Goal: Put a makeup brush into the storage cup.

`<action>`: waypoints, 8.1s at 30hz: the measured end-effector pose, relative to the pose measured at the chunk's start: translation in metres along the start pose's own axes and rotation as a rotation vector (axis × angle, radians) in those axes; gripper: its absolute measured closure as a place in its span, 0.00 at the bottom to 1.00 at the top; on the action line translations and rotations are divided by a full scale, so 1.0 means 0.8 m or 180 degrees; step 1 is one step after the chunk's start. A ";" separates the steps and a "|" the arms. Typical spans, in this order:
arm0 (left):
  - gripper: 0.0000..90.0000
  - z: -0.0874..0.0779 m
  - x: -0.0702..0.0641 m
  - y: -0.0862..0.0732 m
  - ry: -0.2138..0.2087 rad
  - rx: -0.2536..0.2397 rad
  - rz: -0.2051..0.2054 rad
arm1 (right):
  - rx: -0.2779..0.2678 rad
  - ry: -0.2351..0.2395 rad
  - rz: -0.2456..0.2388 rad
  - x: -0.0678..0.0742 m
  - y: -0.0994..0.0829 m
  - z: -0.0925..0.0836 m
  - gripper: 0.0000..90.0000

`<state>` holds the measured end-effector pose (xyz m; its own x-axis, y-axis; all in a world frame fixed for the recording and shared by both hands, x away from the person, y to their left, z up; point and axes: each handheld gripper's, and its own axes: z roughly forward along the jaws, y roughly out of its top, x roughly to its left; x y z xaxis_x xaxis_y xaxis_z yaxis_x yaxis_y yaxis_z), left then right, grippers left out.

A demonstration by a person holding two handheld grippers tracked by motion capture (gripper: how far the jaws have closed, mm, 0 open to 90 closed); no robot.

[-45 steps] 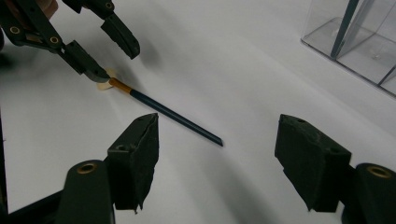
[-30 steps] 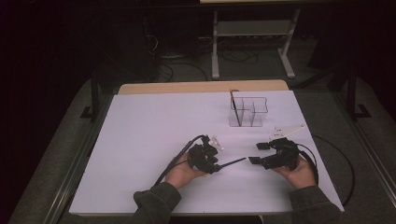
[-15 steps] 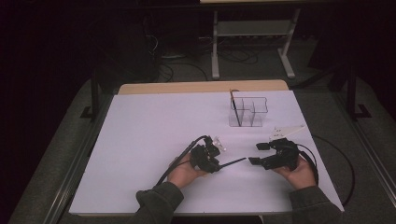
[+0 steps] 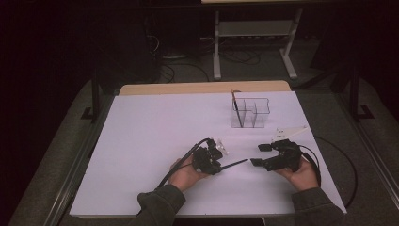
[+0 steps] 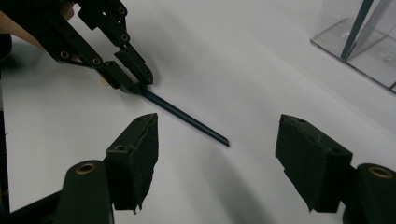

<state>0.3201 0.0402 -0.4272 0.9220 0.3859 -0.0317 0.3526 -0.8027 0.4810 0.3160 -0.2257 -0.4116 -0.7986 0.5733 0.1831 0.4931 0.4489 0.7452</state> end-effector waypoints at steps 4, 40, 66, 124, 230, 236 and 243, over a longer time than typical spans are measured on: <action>0.88 0.000 -0.001 0.000 0.0045 0.0012 0.0067 | -0.0005 -0.0004 -0.0005 0.000 0.000 0.000 0.32; 0.93 -0.026 0.009 -0.011 -0.0111 -0.0057 0.0040 | 0.0100 0.0153 -0.0144 0.014 0.007 0.011 0.33; 0.93 -0.085 0.010 -0.037 -0.0221 -0.0167 0.0169 | 0.0228 0.0308 -0.0584 0.051 0.062 0.003 0.32; 0.93 -0.134 -0.012 -0.041 -0.0439 -0.0301 0.0639 | 0.0858 0.1141 -0.1493 0.116 0.132 0.074 0.58; 0.63 -0.150 0.008 -0.056 -0.0579 -0.0266 0.0423 | 0.0588 0.1121 -0.1580 0.127 0.103 0.084 0.92; 0.75 -0.152 0.008 -0.053 -0.0611 -0.0301 0.0459 | 0.0458 0.1088 -0.1643 0.130 0.105 0.083 0.92; 0.89 -0.157 0.009 -0.052 -0.0671 -0.0386 0.0466 | 0.0449 0.1087 -0.1663 0.132 0.103 0.083 0.92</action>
<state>0.2924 0.1332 -0.3374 0.9791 0.1565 -0.1296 0.2030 -0.7778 0.5949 0.2954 -0.0826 -0.3731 -0.9994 0.0143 0.0300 0.0312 0.7094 0.7041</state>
